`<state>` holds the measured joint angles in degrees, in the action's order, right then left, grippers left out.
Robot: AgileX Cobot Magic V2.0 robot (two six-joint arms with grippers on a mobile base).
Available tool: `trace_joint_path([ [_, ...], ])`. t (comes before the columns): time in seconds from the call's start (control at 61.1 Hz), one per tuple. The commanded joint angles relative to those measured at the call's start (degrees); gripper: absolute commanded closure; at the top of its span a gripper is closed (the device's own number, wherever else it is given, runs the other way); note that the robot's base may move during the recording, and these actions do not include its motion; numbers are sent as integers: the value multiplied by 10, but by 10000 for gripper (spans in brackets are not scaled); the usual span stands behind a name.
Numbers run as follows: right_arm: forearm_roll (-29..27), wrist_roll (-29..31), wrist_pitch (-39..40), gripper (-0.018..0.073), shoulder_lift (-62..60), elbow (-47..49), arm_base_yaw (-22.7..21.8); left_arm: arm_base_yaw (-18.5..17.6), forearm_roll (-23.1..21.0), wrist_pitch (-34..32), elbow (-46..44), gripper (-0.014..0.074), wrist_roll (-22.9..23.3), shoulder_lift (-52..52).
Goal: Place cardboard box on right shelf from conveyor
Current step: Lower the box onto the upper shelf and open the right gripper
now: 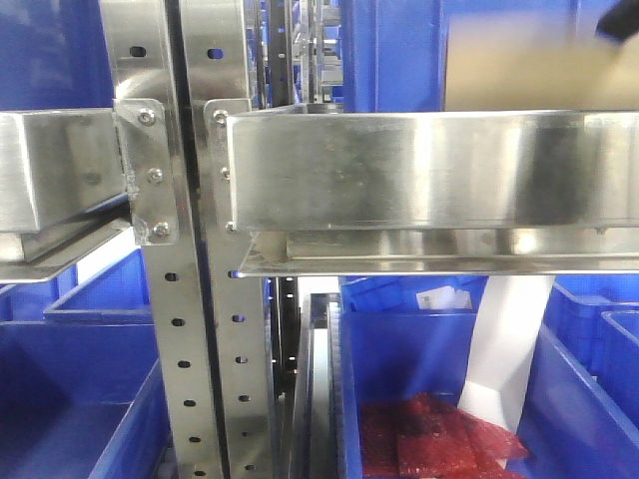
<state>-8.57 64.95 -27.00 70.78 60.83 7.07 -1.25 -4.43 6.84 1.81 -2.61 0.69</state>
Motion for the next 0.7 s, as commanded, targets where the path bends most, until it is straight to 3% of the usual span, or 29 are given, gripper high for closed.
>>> trace_joint_path([
  [0.0,-42,-14,24,-54,-46,3,-2,0,-3,-49,6,712,0,8],
  [0.147,-85,-85,30,-51,-105,-44,-2,0,-3,-49,6,713,0,8],
  [0.344,-98,-297,79,-4,-217,-137,-2,0,-3,-49,6,713,0,8],
  [0.442,-98,-387,106,117,-278,-177,-2,0,-3,-49,6,712,0,8],
  [0.523,-98,-447,109,272,-330,-202,-2,0,-3,-49,6,712,0,8],
  [0.687,-98,-527,105,533,-416,-227,-2,0,-3,-49,6,713,0,8],
])
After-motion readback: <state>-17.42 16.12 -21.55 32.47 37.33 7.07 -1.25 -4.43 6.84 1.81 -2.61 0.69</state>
